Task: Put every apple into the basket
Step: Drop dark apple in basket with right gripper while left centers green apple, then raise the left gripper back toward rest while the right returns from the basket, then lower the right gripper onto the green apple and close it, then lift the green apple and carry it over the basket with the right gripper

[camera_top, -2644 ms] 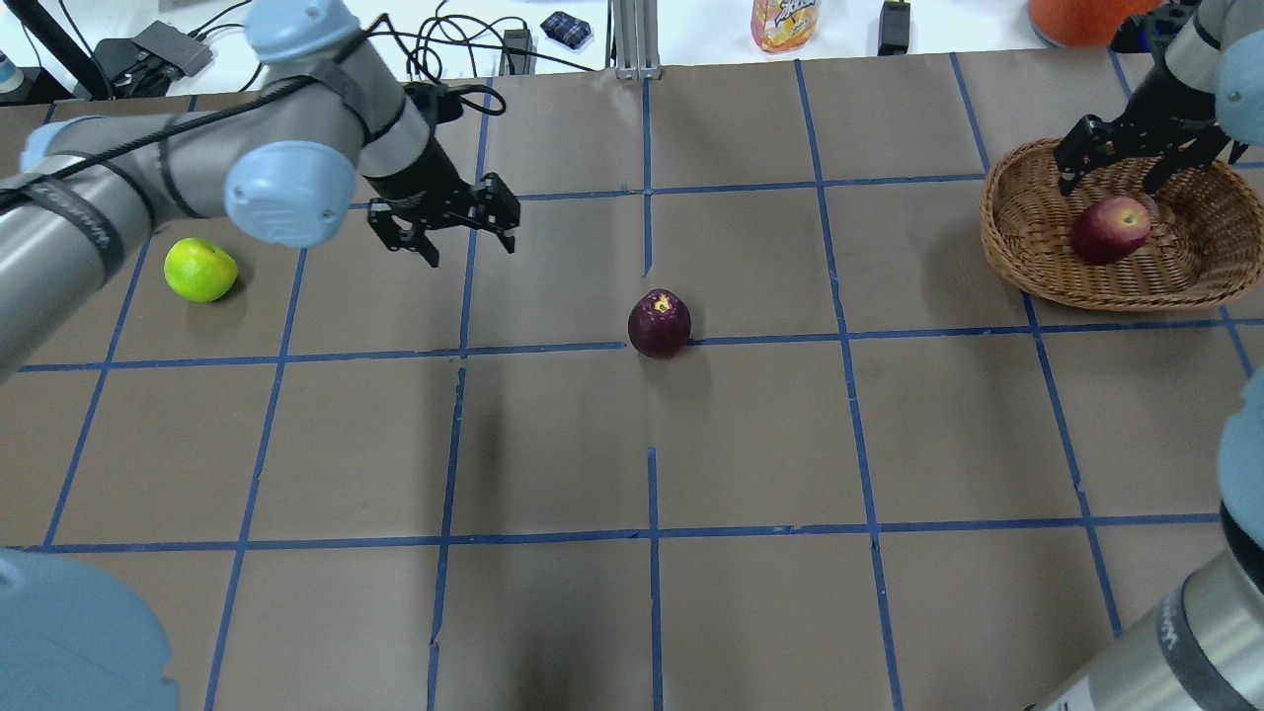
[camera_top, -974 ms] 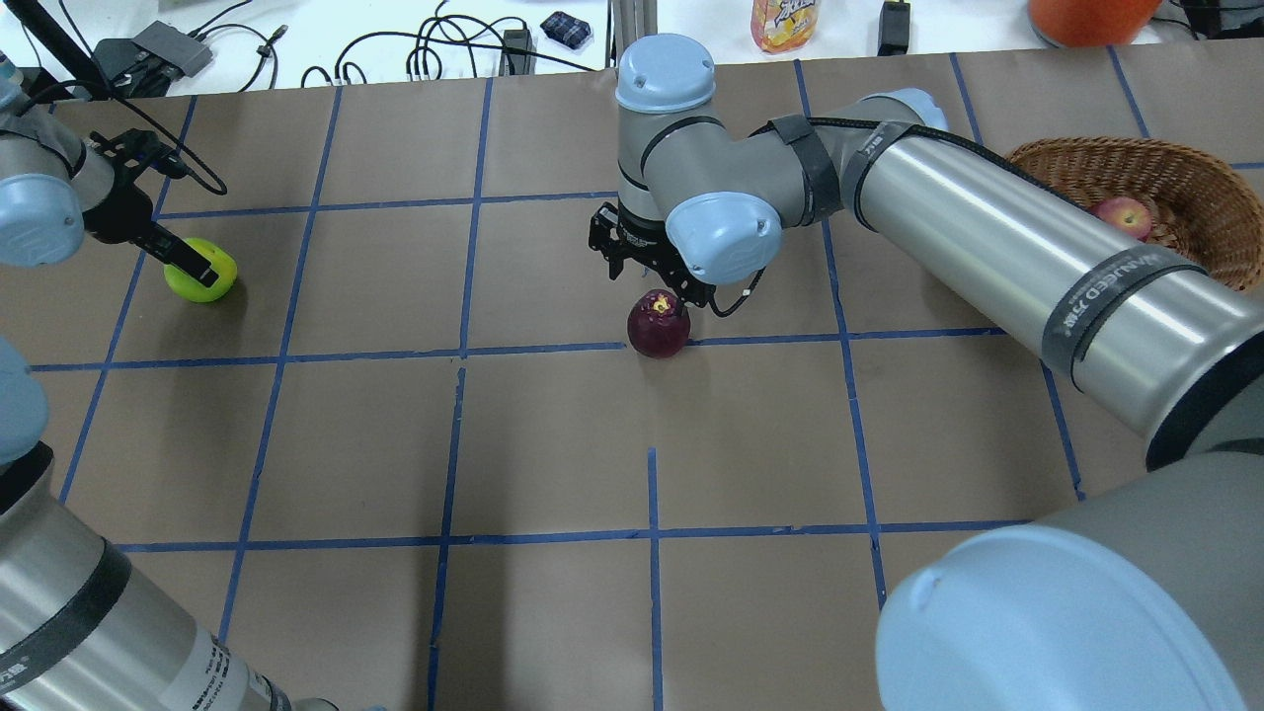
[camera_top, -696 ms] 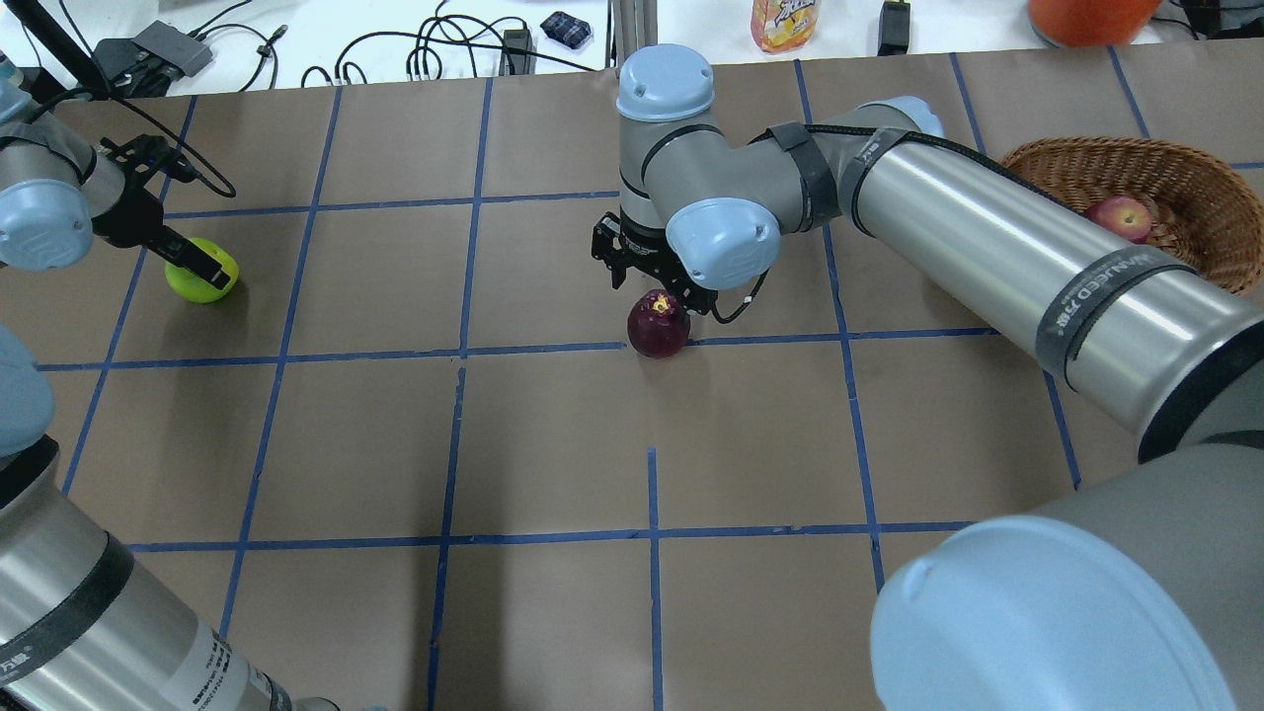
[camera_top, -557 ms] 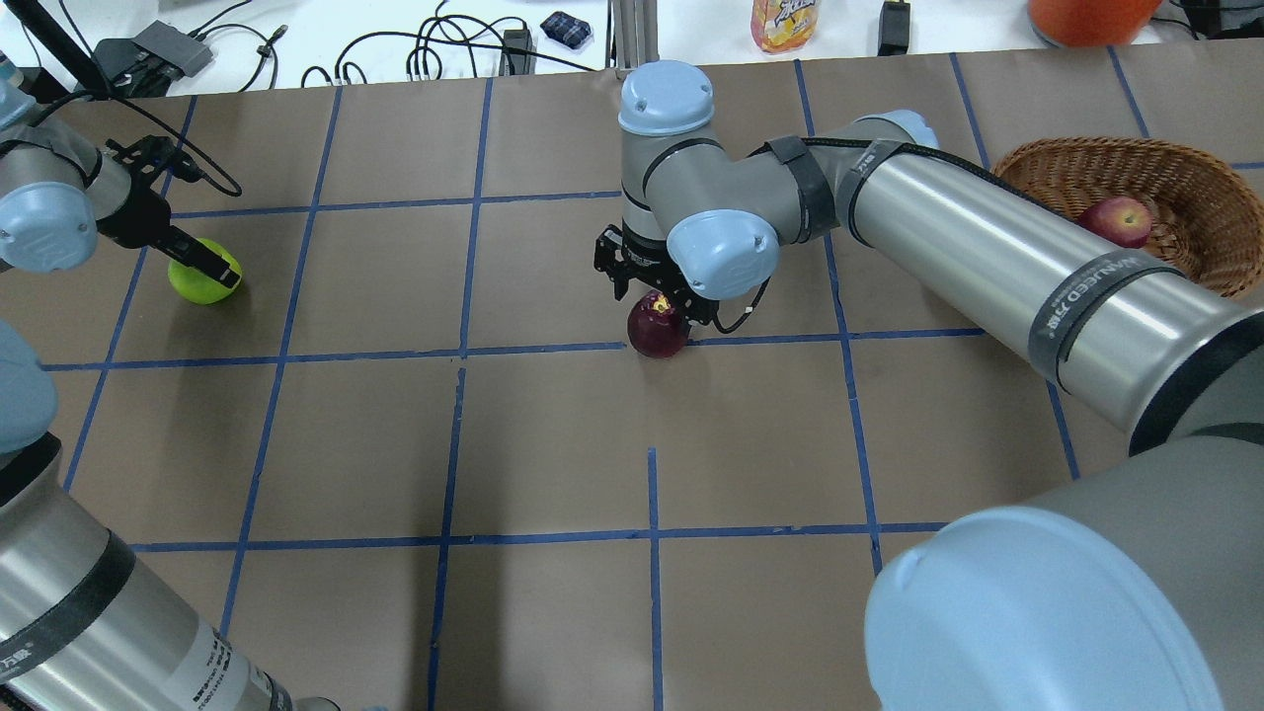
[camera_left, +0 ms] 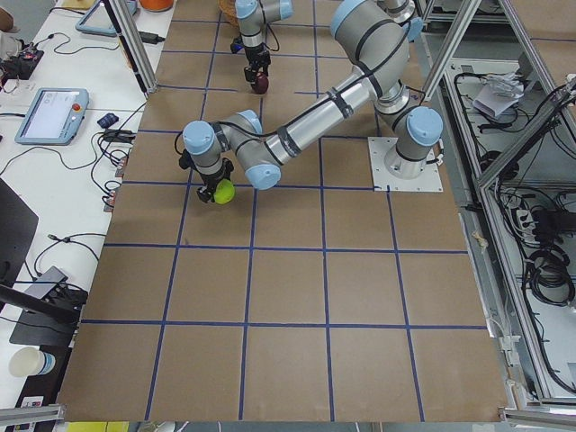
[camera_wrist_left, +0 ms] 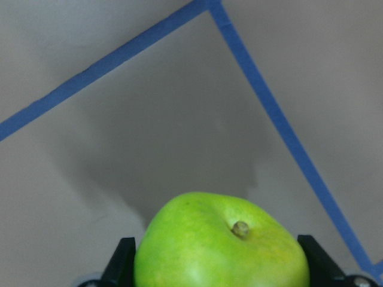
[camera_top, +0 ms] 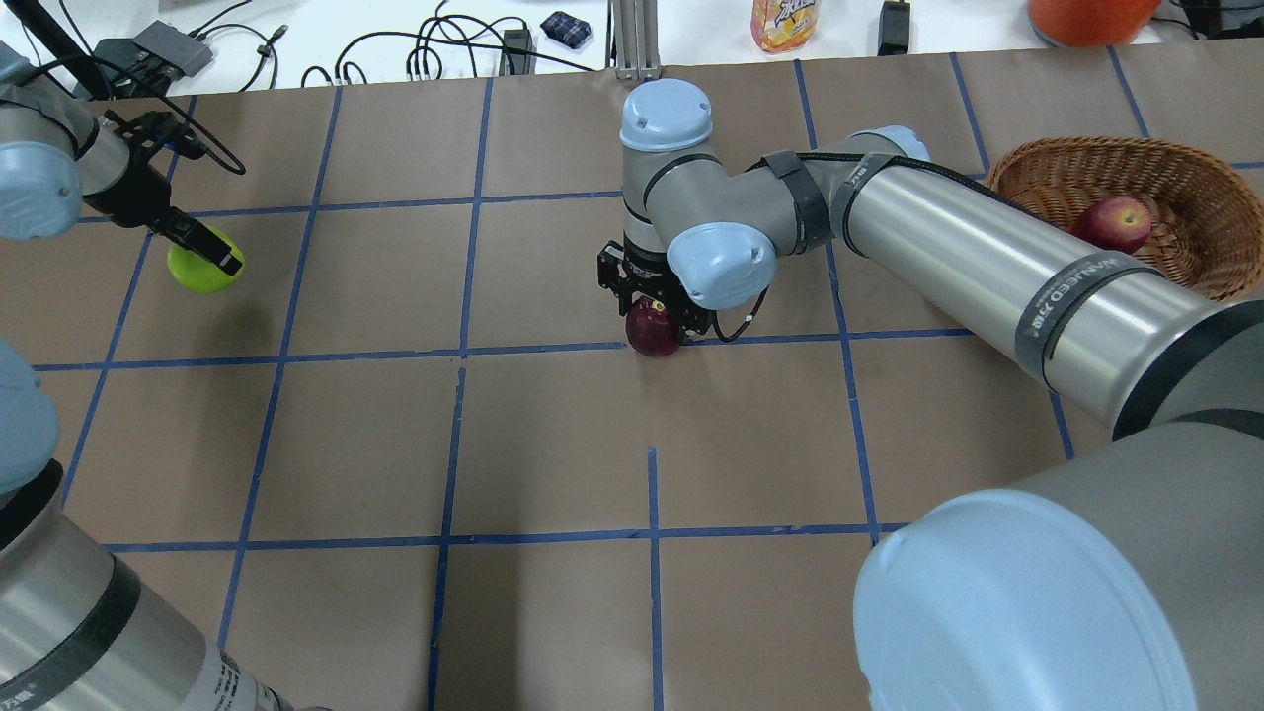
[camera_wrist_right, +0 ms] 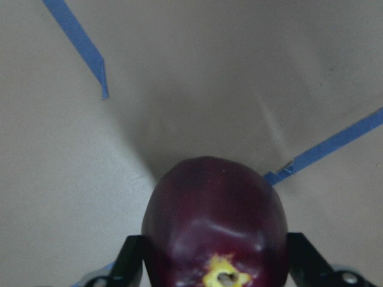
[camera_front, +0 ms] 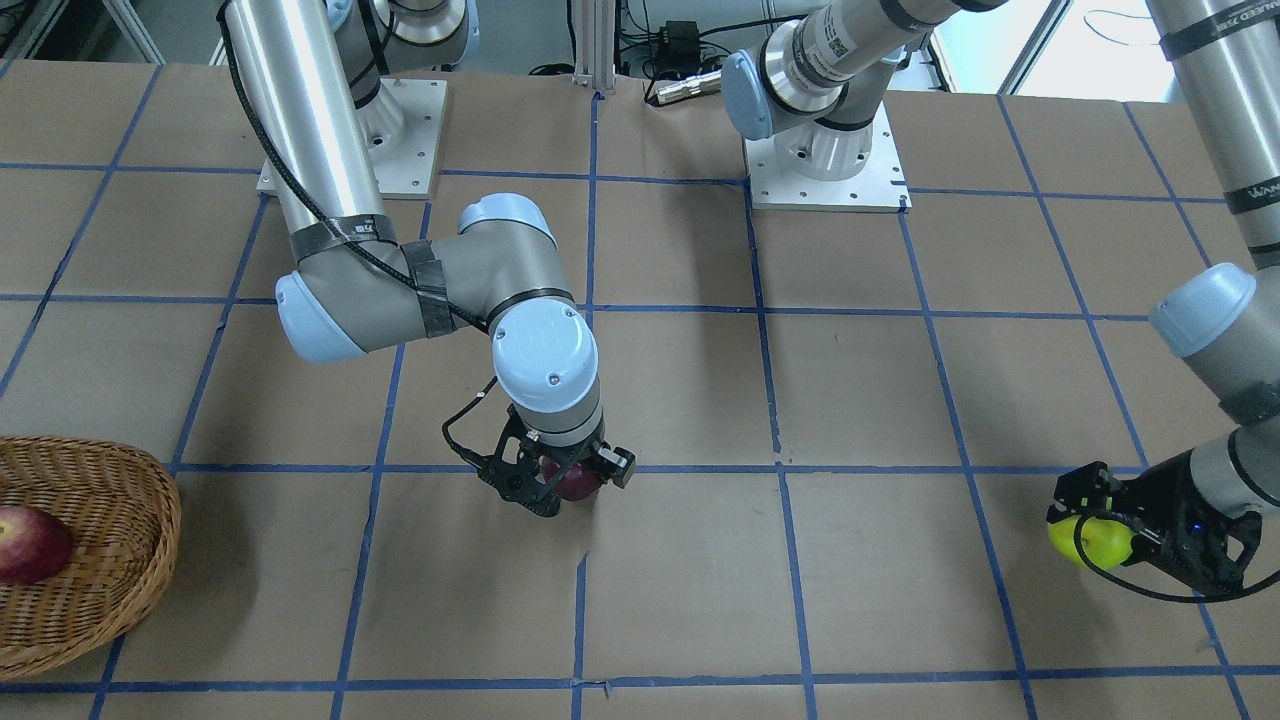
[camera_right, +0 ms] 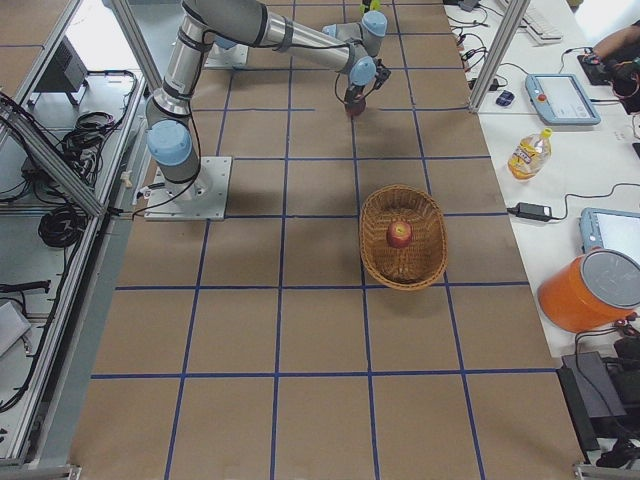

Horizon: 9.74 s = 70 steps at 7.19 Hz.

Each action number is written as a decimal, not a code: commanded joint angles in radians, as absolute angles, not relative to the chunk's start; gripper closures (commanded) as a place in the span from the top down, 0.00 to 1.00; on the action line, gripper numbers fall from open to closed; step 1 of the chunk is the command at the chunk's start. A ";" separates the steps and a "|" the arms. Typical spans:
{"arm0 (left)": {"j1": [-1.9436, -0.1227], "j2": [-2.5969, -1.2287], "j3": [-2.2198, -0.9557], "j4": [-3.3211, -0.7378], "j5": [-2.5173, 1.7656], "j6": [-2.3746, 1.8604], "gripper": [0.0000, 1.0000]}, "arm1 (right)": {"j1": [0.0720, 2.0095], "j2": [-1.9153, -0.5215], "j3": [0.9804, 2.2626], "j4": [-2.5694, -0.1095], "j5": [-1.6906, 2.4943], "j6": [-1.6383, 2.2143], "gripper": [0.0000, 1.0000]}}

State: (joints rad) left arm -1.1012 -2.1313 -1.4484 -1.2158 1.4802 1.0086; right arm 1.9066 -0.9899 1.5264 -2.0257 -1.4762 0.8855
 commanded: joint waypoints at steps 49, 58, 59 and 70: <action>-1.537 -1.605 -1.517 -1.601 1.644 0.011 1.00 | 1.902 -0.960 1.418 -1.960 -1.494 0.686 1.00; -1.537 -1.605 -1.523 -1.601 1.643 0.011 1.00 | 1.907 -0.960 1.513 -1.994 -1.552 0.680 0.85; -1.537 -1.602 -1.529 -1.601 1.644 0.011 1.00 | 1.904 -0.960 1.509 -2.037 -1.555 0.675 0.33; -1.536 -1.600 -1.532 -1.600 1.641 0.012 1.00 | 1.305 -1.174 1.361 -1.681 -1.689 -0.147 0.00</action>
